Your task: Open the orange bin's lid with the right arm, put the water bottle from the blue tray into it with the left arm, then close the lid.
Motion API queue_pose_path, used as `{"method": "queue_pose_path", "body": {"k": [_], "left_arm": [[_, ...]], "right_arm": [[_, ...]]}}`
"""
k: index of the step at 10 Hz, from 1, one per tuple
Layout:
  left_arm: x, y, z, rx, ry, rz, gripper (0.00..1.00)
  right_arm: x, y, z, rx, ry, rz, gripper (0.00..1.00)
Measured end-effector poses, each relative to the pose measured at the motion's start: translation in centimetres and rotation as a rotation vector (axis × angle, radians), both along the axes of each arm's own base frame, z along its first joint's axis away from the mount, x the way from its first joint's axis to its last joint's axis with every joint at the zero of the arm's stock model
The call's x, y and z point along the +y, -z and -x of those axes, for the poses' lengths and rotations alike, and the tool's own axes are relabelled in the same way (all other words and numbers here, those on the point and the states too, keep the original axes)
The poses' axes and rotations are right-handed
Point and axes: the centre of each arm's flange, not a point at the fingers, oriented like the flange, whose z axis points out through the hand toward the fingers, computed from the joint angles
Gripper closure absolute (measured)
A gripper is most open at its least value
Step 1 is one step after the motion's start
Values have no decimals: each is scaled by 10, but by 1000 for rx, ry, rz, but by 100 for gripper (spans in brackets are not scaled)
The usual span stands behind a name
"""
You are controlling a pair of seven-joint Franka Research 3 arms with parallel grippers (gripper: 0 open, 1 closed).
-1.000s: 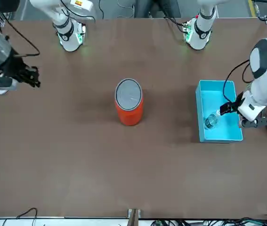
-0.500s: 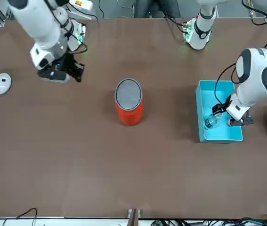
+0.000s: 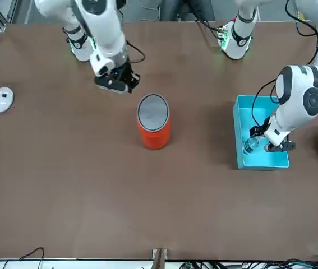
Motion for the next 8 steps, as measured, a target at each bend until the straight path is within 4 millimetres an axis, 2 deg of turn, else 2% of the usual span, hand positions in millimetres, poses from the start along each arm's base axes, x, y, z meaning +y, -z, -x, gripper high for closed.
{"method": "queue_pose_path", "body": {"k": [2, 5, 8], "left_arm": [[0, -1, -1, -6, 1, -1, 43], [0, -2, -2, -10, 17, -10, 63], [0, -7, -3, -22, 18, -11, 63]], "right_arm": [[37, 16, 1, -38, 41, 6, 99], [69, 34, -3, -55, 79, -15, 99], [104, 75, -5, -43, 95, 1, 99]]}}
